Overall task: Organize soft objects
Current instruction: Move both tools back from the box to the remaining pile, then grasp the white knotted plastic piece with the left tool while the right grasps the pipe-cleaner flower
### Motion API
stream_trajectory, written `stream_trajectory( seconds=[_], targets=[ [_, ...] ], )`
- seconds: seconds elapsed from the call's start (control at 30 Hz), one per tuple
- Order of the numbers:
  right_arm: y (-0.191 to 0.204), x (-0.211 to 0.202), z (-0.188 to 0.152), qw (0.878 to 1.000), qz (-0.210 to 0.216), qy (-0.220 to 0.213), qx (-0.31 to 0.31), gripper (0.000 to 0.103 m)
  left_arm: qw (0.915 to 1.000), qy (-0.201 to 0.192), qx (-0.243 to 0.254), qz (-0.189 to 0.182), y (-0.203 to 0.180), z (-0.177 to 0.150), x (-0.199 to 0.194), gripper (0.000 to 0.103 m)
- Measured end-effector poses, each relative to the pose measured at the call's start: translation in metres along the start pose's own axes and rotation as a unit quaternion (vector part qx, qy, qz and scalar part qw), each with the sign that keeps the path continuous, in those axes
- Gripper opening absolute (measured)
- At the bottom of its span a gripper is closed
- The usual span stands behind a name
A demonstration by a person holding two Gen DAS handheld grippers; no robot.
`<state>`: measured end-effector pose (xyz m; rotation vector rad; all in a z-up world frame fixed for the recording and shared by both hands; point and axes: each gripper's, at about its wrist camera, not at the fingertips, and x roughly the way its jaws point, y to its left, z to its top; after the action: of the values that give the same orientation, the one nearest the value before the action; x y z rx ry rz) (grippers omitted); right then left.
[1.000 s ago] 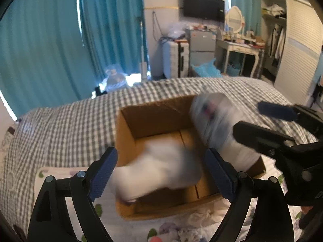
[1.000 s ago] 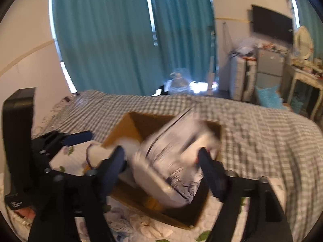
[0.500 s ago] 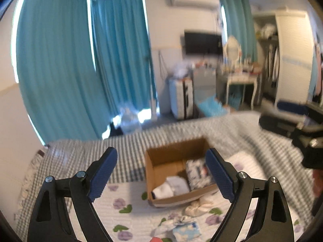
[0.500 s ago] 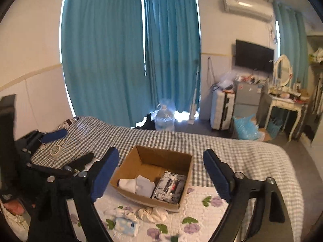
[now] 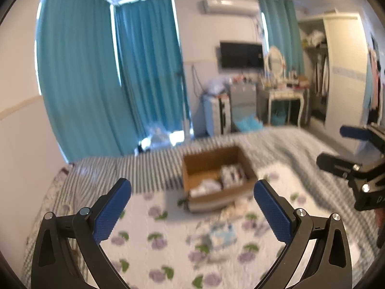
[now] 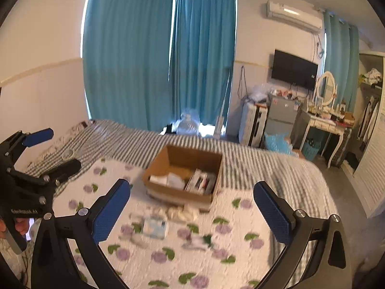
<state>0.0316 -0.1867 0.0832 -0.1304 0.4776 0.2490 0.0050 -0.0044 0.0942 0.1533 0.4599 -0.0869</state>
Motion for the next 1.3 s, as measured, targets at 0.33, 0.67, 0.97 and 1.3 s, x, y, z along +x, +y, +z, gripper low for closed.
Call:
stream_trajectory(
  seconds=[0.33, 0.67, 0.97, 1.3],
  targets=[
    [-0.008, 0.092, -0.092, 0.995, -0.013, 0.101, 0.013, 0.103, 0.9949, 0.1, 0.002, 0.01, -0.018, -0.098, 0.069, 0.103],
    [-0.056, 0.197, -0.16, 0.978, -0.03, 0.2, 0.053, 0.101, 0.9745, 0.22, -0.045, -0.003, -0.036, -0.177, 0.161, 0.103],
    [-0.064, 0.26, -0.186, 0.969, -0.007, 0.236, 0.069, 0.091, 0.9619, 0.265, -0.067, -0.014, -0.038, -0.217, 0.201, 0.102],
    [-0.06, 0.271, -0.195, 0.97, -0.004, 0.235, 0.067, 0.07, 0.9615, 0.258, -0.083, -0.042, -0.034, -0.22, 0.201, 0.091]
  ],
)
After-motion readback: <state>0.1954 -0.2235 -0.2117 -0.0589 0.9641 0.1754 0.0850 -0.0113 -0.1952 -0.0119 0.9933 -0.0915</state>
